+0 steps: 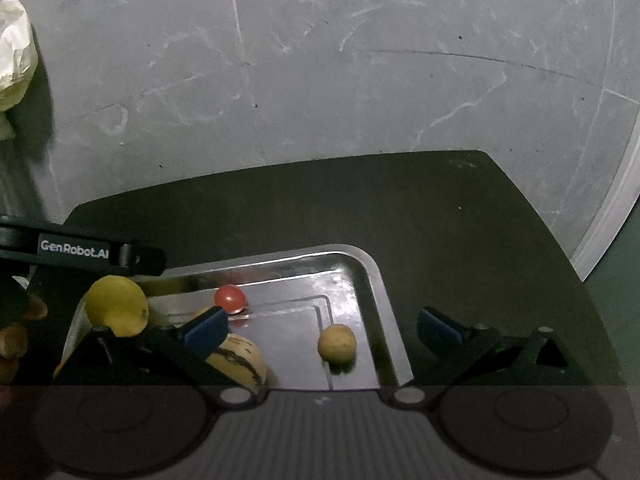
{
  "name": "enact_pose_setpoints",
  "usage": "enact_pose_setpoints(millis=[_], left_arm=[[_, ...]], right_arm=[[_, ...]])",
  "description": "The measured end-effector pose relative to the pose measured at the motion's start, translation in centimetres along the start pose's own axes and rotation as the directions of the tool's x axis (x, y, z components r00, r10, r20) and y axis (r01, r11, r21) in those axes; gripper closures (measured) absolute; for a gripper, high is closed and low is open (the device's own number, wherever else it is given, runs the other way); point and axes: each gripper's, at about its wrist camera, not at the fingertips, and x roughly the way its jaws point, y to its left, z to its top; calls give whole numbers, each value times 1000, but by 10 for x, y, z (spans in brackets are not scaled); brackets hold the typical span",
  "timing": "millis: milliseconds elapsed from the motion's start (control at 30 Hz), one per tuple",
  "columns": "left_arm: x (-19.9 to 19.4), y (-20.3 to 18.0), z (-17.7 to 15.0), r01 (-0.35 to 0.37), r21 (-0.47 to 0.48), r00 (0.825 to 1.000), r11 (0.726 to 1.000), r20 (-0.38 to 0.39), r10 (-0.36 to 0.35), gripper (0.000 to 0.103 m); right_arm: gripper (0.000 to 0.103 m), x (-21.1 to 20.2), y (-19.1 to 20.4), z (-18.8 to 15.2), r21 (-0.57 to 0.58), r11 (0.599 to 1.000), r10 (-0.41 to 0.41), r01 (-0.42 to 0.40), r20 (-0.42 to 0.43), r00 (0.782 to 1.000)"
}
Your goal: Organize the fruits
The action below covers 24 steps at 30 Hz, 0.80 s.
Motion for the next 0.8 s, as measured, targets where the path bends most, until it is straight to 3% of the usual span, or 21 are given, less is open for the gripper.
enact_pose_setpoints(millis=[333,800], left_arm=[[-30,26,-10,-78,-12,994,997,80,79,1],[-64,42,-39,-74,24,985,997,160,69,1]], right_arm=[[0,-14,18,1,11,1000,-8,8,35,999],[0,-51,43,-13,-12,999,-46,48,108,993]])
